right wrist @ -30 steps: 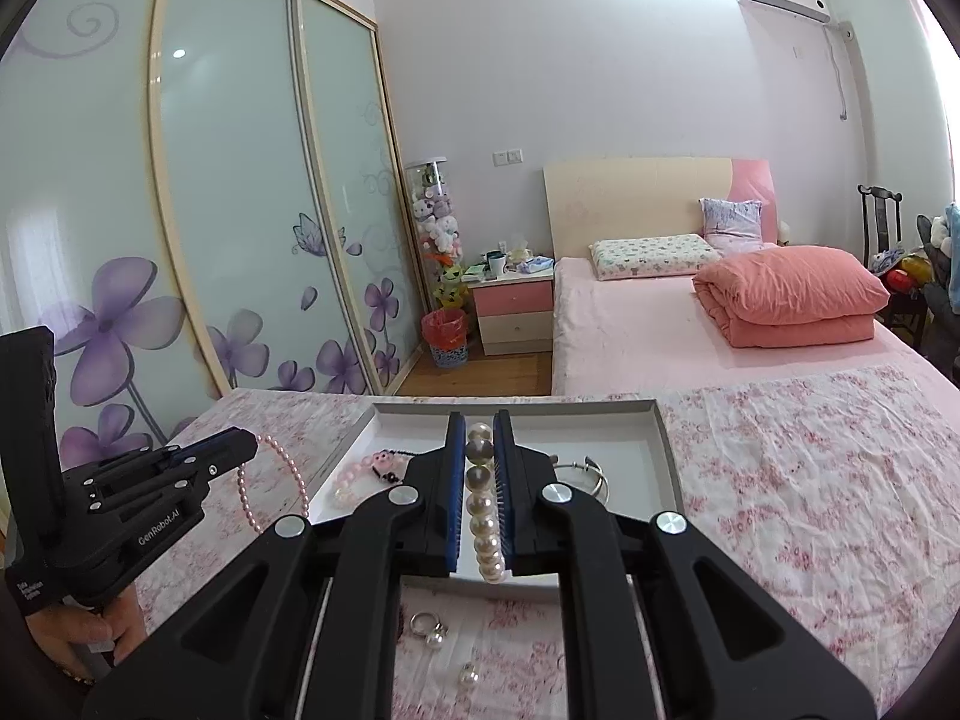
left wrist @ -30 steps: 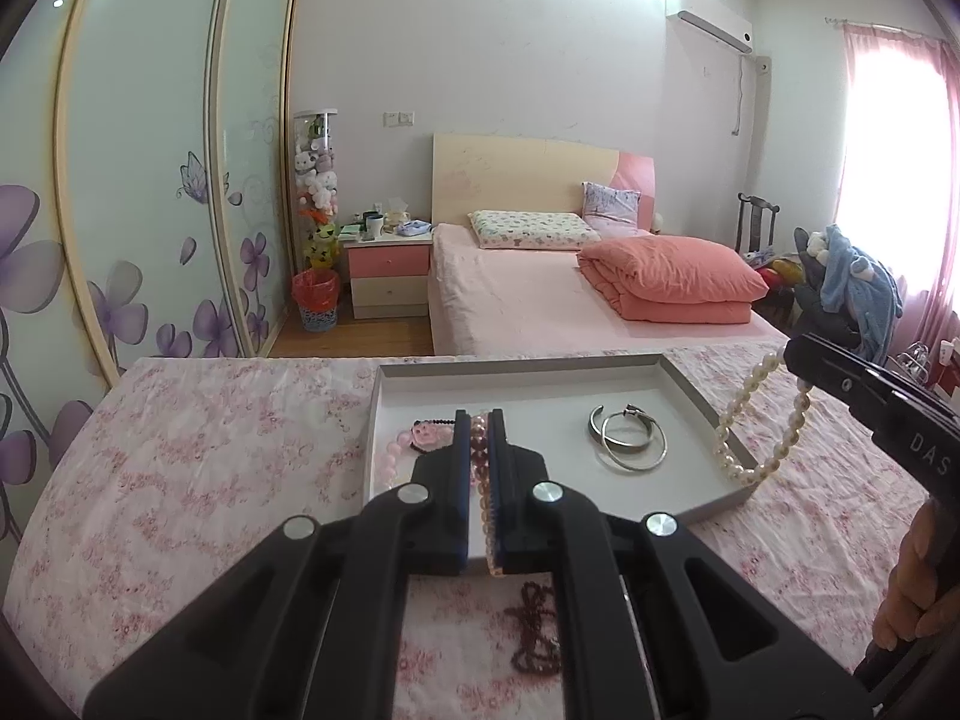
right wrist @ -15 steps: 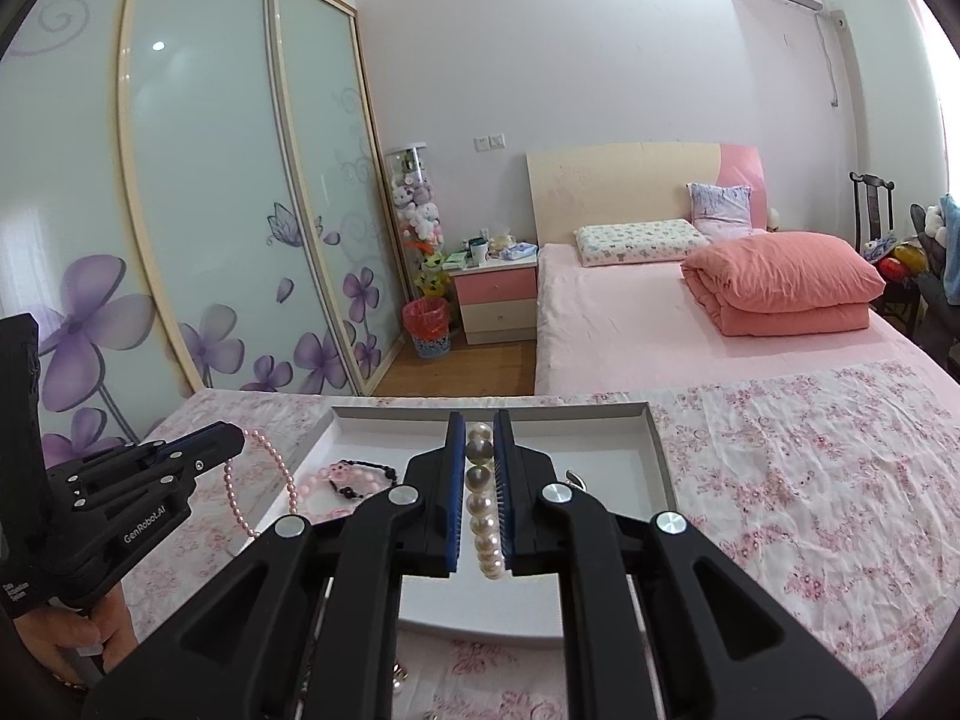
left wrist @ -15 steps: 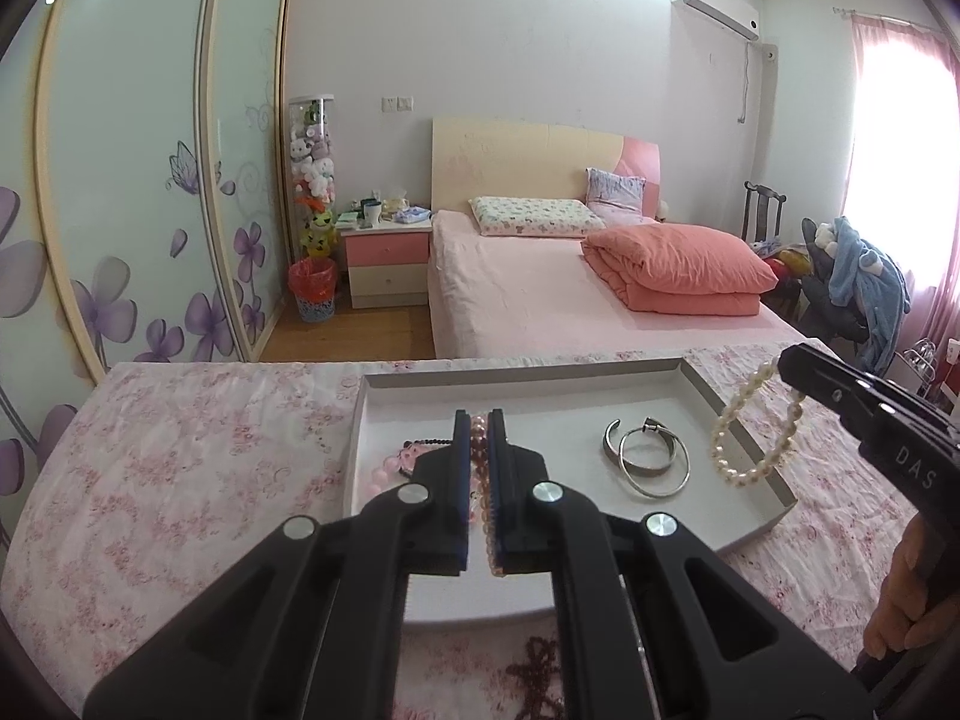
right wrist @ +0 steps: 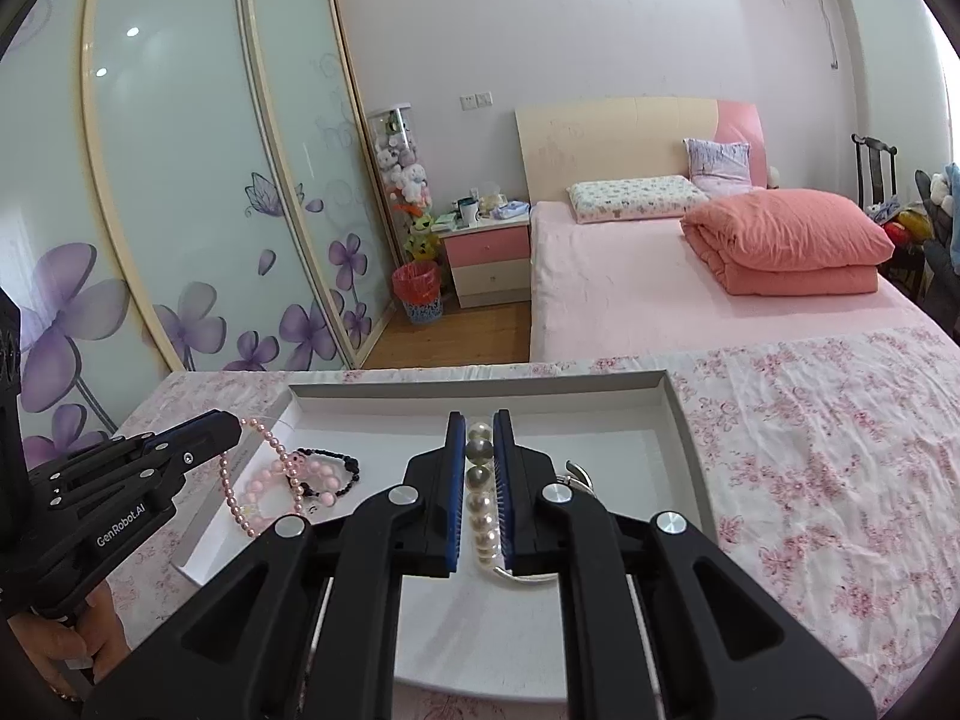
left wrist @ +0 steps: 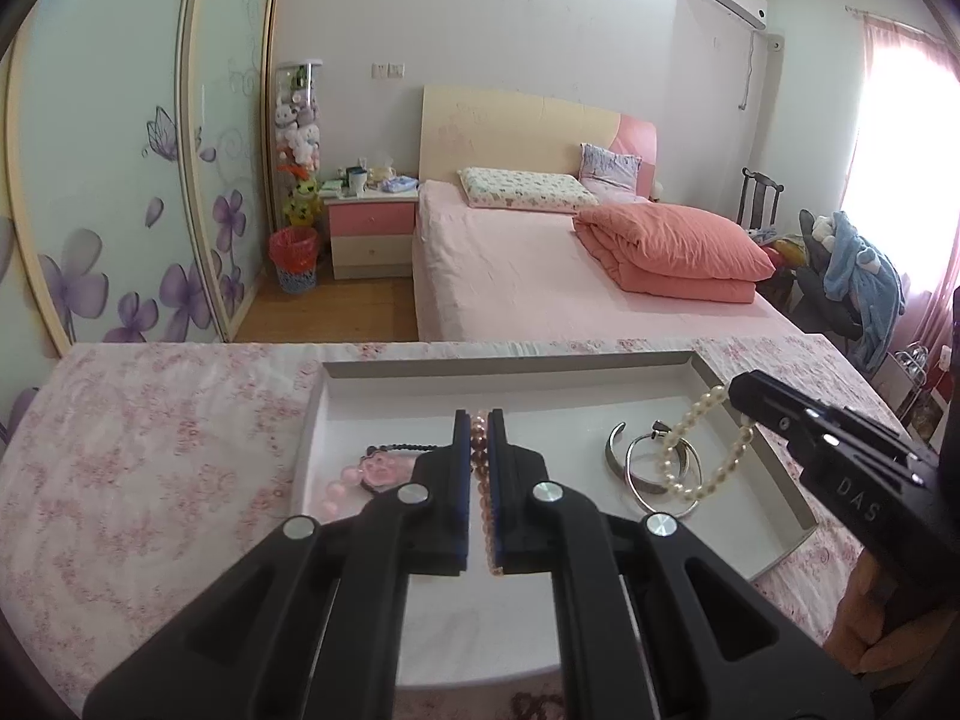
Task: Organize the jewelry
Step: 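Lift and carry both pearl bracelets over the white tray with both grippers, then open both grippers to drop the pearl bracelets into the tray, then grasp the dark red bead necklace with the left gripper while the right gripper grasps a pearl stud earring, then lift and carry the red necklace and pearl earring over the tray with both grippers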
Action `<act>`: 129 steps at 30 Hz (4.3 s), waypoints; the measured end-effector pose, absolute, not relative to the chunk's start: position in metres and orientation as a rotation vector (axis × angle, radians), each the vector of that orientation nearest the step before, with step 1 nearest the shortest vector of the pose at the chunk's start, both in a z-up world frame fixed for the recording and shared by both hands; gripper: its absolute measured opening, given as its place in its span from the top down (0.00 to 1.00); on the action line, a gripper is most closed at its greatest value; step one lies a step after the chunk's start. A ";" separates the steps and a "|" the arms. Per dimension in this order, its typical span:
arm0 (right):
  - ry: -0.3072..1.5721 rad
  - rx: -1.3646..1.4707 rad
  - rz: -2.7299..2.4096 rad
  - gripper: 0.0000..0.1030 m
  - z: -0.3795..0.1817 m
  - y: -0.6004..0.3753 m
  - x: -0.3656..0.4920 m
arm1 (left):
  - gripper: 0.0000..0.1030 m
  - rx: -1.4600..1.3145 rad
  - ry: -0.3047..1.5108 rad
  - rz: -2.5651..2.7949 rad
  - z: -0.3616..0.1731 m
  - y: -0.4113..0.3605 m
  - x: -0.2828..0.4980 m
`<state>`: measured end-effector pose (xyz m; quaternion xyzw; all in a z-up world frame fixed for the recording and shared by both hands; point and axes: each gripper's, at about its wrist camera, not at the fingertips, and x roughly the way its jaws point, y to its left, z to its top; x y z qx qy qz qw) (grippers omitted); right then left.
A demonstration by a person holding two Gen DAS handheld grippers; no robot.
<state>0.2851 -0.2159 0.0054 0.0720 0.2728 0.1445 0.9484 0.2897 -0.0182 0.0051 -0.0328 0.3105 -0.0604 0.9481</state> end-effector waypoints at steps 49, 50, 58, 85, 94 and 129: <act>0.848 -0.052 0.421 0.69 -0.060 -0.192 0.170 | 0.72 -0.075 0.790 -0.123 -0.049 0.024 0.191; 0.850 -0.057 0.424 0.69 -0.061 -0.191 0.169 | 0.72 -0.074 0.790 -0.125 -0.048 0.023 0.191; 0.871 -0.131 0.416 0.79 -0.067 -0.177 0.171 | 0.68 -0.060 0.795 -0.156 -0.047 0.012 0.187; 0.883 -0.014 0.151 0.86 -0.069 -0.239 0.201 | 0.33 0.126 0.926 -0.200 -0.078 -0.058 0.192; 0.884 -0.006 0.155 0.86 -0.070 -0.239 0.202 | 0.53 0.117 0.920 -0.174 -0.076 -0.065 0.197; 0.884 -0.003 0.156 0.86 -0.070 -0.240 0.202 | 0.89 -0.025 0.900 -0.074 -0.073 -0.008 0.188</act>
